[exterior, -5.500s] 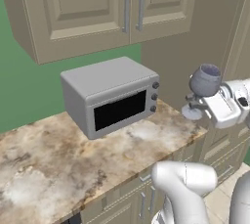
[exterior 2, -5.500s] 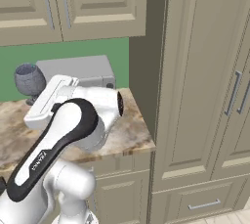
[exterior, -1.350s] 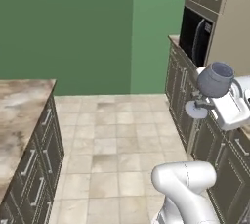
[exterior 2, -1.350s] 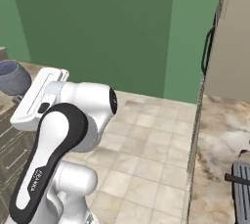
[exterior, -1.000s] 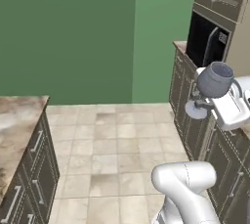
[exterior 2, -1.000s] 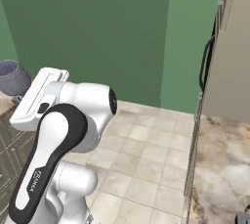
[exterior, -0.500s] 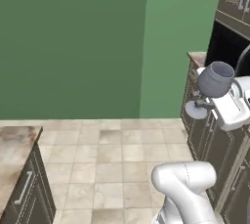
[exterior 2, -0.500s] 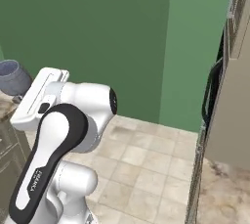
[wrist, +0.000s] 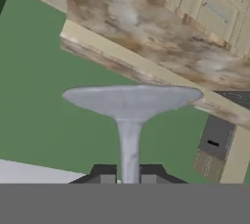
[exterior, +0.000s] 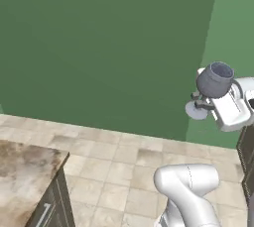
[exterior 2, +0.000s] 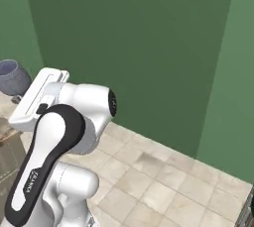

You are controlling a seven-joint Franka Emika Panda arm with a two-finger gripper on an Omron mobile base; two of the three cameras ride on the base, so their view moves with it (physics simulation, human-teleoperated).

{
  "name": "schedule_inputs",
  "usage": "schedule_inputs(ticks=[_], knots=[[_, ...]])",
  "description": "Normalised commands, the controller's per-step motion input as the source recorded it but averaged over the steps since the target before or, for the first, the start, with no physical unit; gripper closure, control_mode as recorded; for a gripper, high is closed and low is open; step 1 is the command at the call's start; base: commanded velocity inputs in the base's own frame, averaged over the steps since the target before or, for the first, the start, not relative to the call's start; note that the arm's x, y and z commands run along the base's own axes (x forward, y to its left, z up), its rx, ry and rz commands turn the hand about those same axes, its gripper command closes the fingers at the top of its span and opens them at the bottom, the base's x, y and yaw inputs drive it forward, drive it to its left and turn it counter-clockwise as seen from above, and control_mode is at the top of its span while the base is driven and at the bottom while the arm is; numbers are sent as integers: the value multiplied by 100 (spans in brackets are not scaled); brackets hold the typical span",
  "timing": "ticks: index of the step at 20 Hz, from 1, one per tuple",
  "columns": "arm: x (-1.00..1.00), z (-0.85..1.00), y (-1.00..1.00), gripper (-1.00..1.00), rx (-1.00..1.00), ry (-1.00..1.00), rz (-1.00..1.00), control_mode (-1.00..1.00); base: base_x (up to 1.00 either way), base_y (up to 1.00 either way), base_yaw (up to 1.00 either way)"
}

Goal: Retrieve the wine glasses from the counter and place one next to each plate.

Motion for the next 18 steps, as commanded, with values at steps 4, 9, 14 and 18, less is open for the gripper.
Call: schedule_inputs(ticks=[4,9,14,18], knots=[[0,0,0,100,0,0,0,100,100,-13,76],[0,0,0,100,0,0,0,100,100,-13,76],[0,0,0,100,0,0,0,100,100,-15,76],[0,0,0,100,0,0,0,100,100,-25,74]])
